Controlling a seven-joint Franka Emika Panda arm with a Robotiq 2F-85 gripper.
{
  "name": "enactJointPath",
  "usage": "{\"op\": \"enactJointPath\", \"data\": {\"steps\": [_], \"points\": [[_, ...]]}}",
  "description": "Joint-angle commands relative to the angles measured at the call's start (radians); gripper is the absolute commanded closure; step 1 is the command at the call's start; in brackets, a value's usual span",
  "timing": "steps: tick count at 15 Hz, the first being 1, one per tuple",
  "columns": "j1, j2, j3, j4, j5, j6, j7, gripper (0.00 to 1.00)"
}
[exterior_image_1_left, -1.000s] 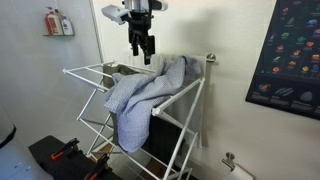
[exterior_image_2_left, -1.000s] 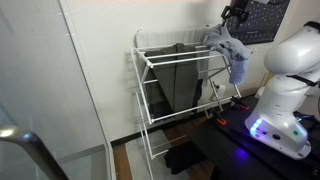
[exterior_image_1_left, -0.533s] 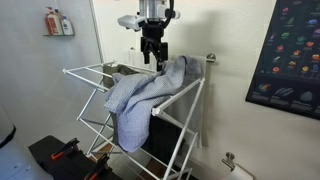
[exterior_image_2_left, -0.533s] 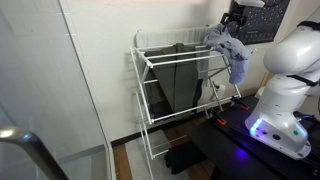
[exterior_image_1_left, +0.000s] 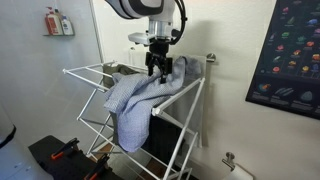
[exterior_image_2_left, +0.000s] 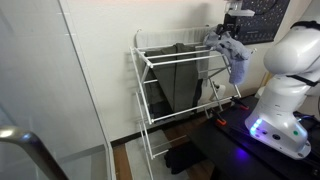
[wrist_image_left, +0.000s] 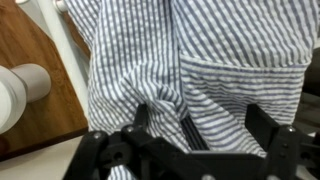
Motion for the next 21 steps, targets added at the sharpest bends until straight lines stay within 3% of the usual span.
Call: {"op": "enactJointPath", "data": {"steps": [1, 10, 13, 14, 21], "points": [[-0.001, 0.044, 0.010, 0.011, -0.043, 0.008, 0.033, 0.28], [0.013, 0.006, 0.025, 0.030, -0.033, -0.001, 0.036, 0.95], [0.028, -0.044, 0.039, 0.035, 0.007, -0.039, 0.020, 1.00], [0.036, -0.065, 0.045, 0.034, 0.027, -0.053, 0.012, 0.97], [0.096, -0.280, 0.082, 0.004, 0.173, -0.113, 0.001, 0.96]]}}
